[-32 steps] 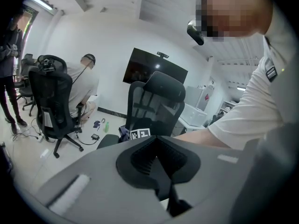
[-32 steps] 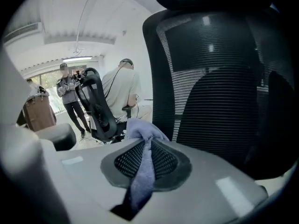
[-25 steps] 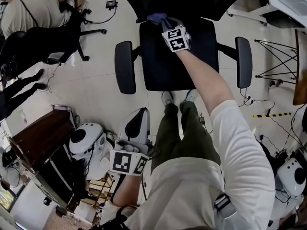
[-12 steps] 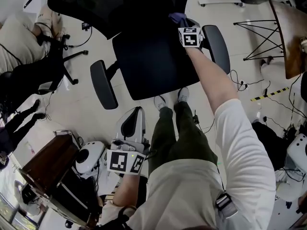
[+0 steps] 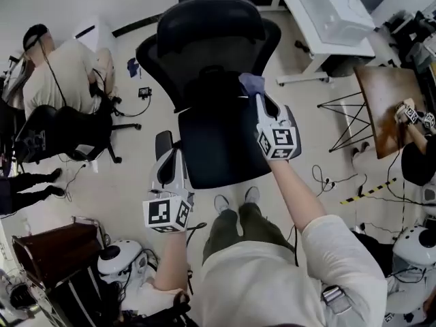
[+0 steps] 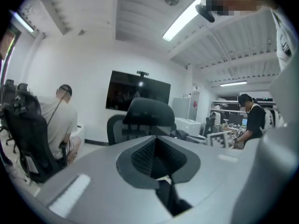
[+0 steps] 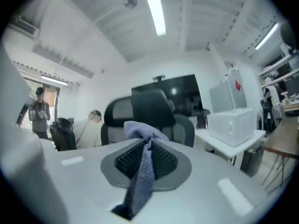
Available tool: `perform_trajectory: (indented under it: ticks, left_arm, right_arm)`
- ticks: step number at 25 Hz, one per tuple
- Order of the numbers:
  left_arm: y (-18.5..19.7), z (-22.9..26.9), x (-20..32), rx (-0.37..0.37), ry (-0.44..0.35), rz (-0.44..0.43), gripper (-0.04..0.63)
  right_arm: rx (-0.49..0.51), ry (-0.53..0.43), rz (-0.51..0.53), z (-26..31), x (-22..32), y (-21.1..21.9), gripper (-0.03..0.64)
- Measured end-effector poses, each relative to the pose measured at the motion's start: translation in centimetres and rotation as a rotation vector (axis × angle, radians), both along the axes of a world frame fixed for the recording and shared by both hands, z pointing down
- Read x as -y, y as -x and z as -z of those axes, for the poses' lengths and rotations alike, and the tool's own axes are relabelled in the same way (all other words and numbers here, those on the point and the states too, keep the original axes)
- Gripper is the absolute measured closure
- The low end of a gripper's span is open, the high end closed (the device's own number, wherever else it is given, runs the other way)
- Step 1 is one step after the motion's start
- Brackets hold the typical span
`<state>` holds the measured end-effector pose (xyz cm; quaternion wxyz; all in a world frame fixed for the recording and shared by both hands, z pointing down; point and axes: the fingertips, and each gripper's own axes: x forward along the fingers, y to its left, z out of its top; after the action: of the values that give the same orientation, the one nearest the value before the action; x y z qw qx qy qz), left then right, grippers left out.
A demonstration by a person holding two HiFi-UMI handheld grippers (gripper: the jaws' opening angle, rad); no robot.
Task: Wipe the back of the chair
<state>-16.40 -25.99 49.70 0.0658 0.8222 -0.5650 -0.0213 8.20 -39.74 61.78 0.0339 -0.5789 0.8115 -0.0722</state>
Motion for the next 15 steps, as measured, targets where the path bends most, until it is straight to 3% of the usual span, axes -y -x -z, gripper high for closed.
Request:
perform_trajectory:
  ticks: [3, 5, 7, 10, 15]
  left_arm:
    - [4.6, 3.3, -9.5, -0.006, -0.207, 0.017, 0.528]
    - [6.4, 3.3, -16.5, 0.005, -0.291, 0.014, 0.528]
    - [6.5, 3.8, -21.0, 0.029, -0.351, 0.007, 0.528]
    - [5.1, 4.6, -24.1, 0.039, -0.386, -0.004, 0.529]
    - [4.4, 5.2, -26.1, 0.028, -0.386, -0.056, 0.529]
  right_arm:
    - [-0.008, -0.288, 0.012, 11.2, -15.9, 4.1, 0.574]
    - [-0.028, -0.394, 0.012, 13.8, -26.8, 6.1, 0.574]
    - [-0.029, -0.465, 0.018, 16.0, -34.3, 6.5, 0.574]
    - [-0.055, -0.503, 0.015, 18.5, -40.0, 5.8, 0.574]
    - [-0.036, -0.49, 0.009, 19.4, -42.0, 6.3, 0.572]
